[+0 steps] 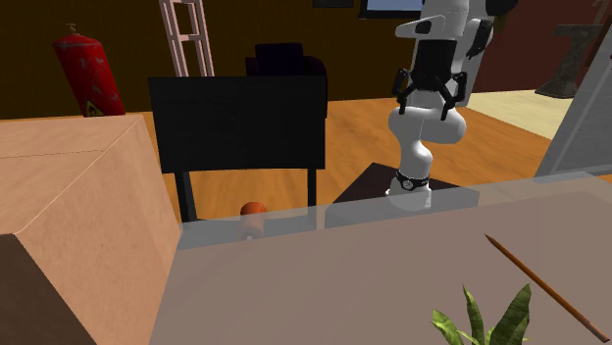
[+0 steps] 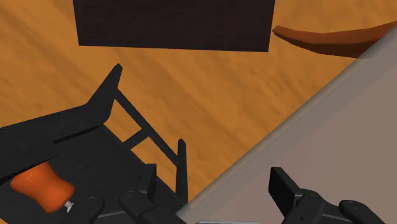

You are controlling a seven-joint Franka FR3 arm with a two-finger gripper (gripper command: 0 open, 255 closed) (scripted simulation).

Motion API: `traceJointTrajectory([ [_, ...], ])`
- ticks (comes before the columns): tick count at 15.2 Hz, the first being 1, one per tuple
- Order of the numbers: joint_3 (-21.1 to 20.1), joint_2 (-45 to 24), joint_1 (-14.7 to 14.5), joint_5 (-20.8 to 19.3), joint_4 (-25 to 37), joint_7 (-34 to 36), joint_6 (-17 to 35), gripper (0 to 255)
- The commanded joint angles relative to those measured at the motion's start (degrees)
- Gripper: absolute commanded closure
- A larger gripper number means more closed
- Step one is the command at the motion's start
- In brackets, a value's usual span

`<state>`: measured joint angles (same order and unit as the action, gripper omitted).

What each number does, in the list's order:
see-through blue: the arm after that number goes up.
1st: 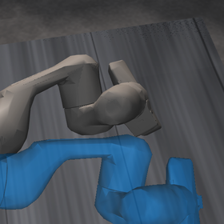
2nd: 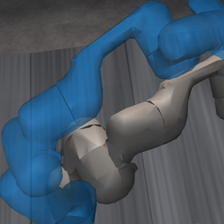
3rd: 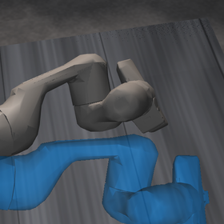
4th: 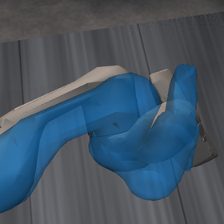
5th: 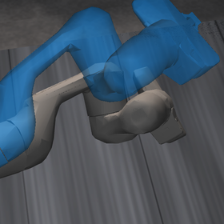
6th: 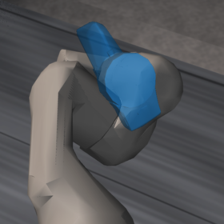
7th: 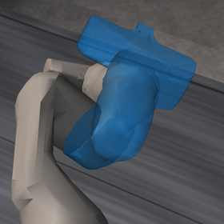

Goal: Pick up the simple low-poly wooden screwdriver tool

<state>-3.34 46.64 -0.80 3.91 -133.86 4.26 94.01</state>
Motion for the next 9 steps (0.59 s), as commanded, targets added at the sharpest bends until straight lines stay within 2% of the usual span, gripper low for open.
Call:
traceJointTrajectory([
  [1, 0.0, 0.0, 0.0, 0.0, 0.0, 0.0, 0.0, 0],
  [9, 4.5, -6.43, 2.29, -5.72, -6.4, -7.58, 14.53, 0],
])
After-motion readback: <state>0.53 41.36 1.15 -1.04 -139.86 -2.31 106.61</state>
